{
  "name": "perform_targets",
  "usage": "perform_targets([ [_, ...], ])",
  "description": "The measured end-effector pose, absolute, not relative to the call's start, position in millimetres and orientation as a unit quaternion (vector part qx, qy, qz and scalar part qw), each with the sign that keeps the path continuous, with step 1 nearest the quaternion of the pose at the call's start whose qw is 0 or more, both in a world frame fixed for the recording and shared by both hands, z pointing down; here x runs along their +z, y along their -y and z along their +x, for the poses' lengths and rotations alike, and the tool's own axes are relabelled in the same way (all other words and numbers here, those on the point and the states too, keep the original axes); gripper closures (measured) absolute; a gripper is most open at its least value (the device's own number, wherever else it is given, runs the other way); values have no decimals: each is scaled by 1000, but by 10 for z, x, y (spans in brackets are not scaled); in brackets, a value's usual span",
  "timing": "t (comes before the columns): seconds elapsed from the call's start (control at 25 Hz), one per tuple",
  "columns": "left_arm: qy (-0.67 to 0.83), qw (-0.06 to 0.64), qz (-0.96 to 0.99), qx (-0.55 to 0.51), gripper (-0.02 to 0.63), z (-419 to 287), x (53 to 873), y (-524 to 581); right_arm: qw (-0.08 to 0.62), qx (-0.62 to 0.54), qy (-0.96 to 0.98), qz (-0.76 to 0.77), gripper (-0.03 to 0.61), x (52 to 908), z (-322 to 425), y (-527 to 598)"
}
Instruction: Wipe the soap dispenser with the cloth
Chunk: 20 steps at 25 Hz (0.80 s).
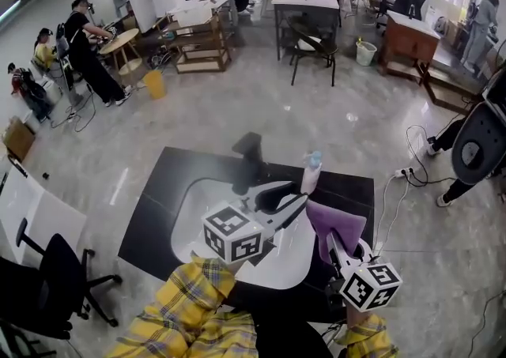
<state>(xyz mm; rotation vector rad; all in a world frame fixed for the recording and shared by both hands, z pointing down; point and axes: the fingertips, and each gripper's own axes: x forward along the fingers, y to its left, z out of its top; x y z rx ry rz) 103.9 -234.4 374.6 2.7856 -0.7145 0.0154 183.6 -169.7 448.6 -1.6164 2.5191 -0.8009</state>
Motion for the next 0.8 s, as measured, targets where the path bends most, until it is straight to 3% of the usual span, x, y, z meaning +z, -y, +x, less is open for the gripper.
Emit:
perform_targets([
  [0.8,277,123,952,30,483,1221,3733,3454,-25,-207,-834,-510,541,4486,1769,2490],
])
